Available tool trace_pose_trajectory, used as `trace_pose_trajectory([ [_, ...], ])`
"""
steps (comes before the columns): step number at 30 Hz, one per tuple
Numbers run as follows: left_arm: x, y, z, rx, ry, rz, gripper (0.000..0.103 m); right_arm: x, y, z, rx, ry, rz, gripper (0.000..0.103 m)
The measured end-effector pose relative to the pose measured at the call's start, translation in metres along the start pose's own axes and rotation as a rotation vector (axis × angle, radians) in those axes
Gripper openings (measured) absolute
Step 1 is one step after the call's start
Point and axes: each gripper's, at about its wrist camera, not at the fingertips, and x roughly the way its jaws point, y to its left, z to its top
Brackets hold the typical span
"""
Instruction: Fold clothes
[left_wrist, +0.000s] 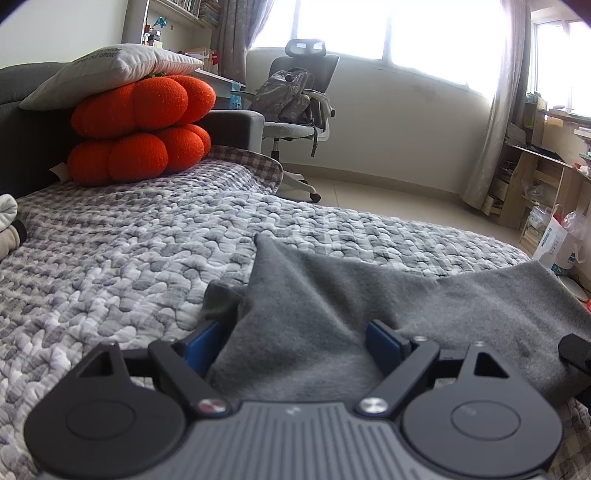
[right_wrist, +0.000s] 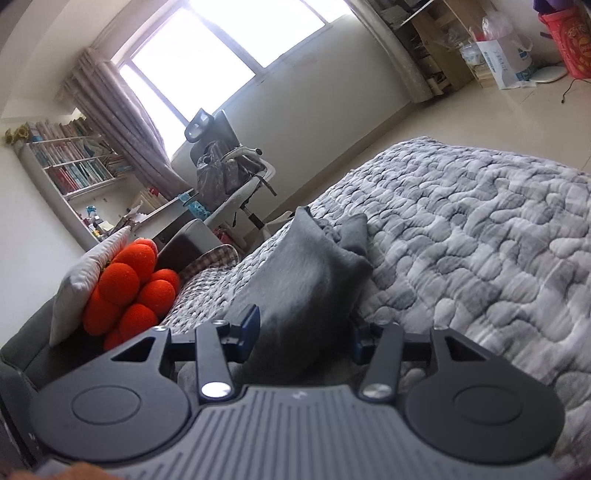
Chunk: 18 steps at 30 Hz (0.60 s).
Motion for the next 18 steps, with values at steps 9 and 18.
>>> trace_pose_trajectory([
  [9,-0.0018,-0.0072,-0.0026,0.037,-0.016,0.032,0.087,0.0046,-0.0061,0.004,0.054,-0.032,-0.011,0.031],
  [18,-0.0009,-0.0033,-0.0009,0.021,-0.003,0.025,0.088,0.0072,-0.0023,0.0021,0.014,-0.029,-0.019,0.032],
])
